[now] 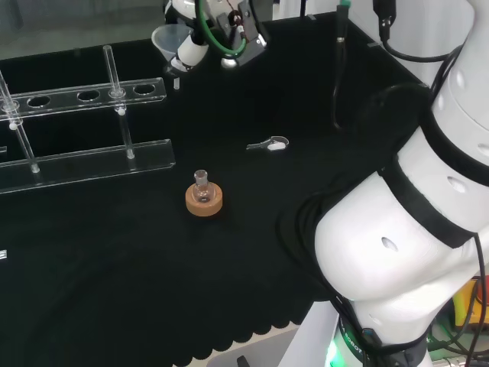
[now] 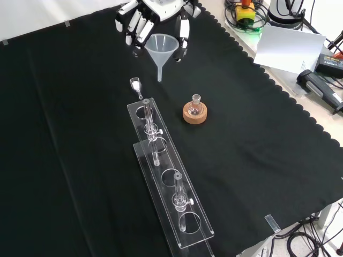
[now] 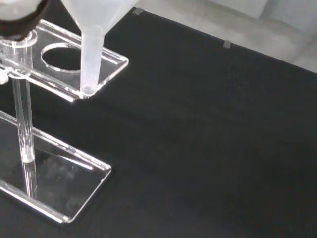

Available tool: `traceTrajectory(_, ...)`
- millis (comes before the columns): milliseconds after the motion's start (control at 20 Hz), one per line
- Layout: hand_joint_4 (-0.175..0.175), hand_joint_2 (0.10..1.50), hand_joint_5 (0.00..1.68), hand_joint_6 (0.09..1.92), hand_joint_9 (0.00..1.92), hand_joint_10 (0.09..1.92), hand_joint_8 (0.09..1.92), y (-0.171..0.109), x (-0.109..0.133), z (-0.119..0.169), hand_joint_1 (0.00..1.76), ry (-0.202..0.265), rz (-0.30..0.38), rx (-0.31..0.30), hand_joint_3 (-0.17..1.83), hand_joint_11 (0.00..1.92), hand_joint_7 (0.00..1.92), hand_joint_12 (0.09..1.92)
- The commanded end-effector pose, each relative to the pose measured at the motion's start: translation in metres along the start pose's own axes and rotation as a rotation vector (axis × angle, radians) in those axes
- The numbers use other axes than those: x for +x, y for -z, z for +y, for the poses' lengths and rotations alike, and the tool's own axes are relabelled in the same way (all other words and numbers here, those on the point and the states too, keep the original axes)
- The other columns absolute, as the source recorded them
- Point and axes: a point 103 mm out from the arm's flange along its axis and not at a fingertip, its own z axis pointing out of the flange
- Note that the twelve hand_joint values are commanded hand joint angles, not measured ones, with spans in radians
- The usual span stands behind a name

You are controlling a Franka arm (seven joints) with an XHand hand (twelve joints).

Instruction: Pick up the funnel from the transparent funnel stand.

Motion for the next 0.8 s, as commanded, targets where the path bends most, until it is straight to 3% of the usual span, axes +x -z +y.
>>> traceTrajectory(50,0.157,0.62,0.99,0.49,0.85,0.37,0.47,-0.003,-0.001,-0.009,0.82,-0.011,-0.006,0.023,0.65,0.0,1.19,1.43)
traceTrajectory(400,0.159,0.62,0.99,0.49,0.86,0.37,0.47,0.0,0.0,-0.011,0.82,-0.023,0.003,0.006,0.66,0.0,1.19,1.43)
traceTrajectory(800,0.16,0.61,0.99,0.5,0.86,0.36,0.47,-0.006,0.01,-0.019,0.82,-0.043,-0.017,0.033,0.66,0.0,1.2,1.43)
